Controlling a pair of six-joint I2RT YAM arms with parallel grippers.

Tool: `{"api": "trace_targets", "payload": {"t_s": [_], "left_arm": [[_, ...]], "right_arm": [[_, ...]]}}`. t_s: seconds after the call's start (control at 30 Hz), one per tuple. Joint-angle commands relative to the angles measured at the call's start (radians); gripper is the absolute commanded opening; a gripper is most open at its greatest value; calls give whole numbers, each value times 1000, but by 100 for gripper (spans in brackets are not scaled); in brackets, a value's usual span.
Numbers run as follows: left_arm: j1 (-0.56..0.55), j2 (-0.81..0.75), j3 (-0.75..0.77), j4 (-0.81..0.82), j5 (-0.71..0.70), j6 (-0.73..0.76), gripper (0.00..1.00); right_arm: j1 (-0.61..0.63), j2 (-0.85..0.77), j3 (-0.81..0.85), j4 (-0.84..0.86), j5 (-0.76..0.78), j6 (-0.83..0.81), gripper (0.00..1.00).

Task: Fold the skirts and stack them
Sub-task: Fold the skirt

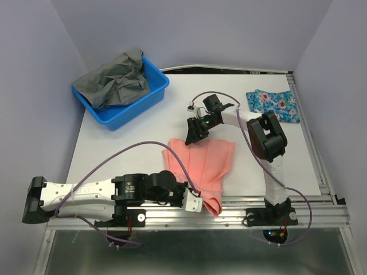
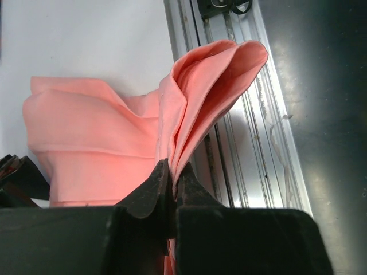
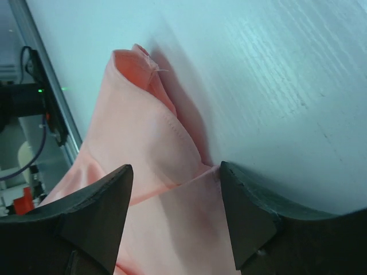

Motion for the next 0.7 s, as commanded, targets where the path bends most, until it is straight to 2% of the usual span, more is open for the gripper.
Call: {"api": "trace_targets", "payload": {"t_s": [0.0, 0.2, 0.23, 0.43, 0.67], "left_arm": [[38, -17, 105, 27, 47, -89, 0], [163, 43, 172, 22, 134, -132, 0], [227, 52, 180, 22, 154, -140, 0], [479, 208, 263, 36, 283, -134, 0], [630, 367, 303, 96, 338, -111, 0]], "right_arm": [[-6, 22, -46, 94, 36, 20, 66], [7, 28, -146, 137, -17, 39, 57], [16, 23, -168, 149, -25, 43, 56], [54, -14, -217, 200, -71, 88, 55], [54, -14, -223, 208, -94, 94, 55]]}}
